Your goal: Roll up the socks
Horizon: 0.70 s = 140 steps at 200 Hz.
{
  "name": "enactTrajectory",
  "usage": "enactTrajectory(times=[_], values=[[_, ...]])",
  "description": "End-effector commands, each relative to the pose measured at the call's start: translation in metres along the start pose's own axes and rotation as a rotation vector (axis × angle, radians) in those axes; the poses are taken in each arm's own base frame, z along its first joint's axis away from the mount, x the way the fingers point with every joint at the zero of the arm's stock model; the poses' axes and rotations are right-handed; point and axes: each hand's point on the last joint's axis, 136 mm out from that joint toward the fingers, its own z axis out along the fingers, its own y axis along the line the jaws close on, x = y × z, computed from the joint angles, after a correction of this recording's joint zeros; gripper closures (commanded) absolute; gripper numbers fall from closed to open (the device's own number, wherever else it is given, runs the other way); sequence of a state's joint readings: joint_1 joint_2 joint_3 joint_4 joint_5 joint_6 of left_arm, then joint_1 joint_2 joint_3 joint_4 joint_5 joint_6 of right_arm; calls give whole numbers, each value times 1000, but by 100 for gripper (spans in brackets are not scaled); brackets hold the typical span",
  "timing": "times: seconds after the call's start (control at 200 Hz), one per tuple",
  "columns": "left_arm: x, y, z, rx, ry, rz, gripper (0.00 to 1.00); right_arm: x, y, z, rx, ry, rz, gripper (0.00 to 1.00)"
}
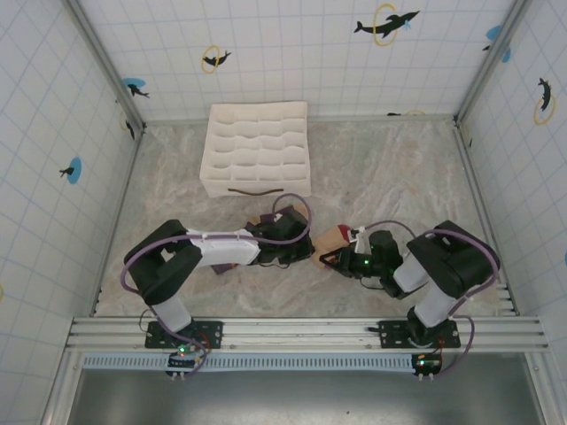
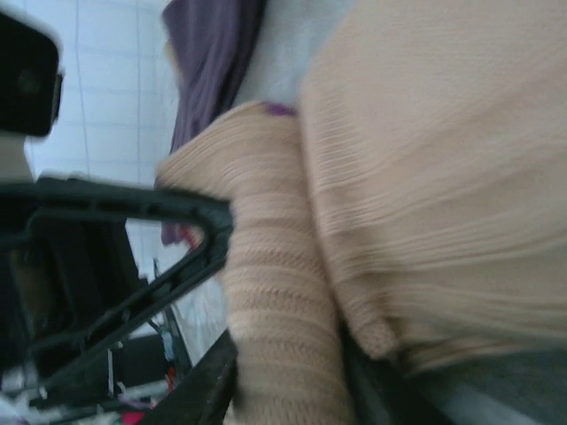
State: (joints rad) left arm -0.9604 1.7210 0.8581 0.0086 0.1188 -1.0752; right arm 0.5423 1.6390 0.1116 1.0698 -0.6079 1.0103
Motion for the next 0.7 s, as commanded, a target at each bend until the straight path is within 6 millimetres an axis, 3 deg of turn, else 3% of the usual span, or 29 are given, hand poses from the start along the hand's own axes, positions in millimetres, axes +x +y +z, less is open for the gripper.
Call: enactTrajectory(times=[0.0, 0.135, 0.27, 0.48, 0.696], values=[[7, 61, -1, -258, 50, 27, 100, 30, -41, -14, 187, 74, -2, 56], [8, 65, -6, -298, 69, 54, 100, 18, -18, -16, 228, 59, -241, 39], [12, 60, -10, -278, 91, 59, 100, 0, 5, -24, 308, -27, -476, 30], [18, 62, -16, -275, 112, 55, 100, -9, 19, -23, 492, -89, -828, 26], [23, 68, -16, -275, 123, 47, 100, -2, 40, -12, 564, -193, -1186, 26]])
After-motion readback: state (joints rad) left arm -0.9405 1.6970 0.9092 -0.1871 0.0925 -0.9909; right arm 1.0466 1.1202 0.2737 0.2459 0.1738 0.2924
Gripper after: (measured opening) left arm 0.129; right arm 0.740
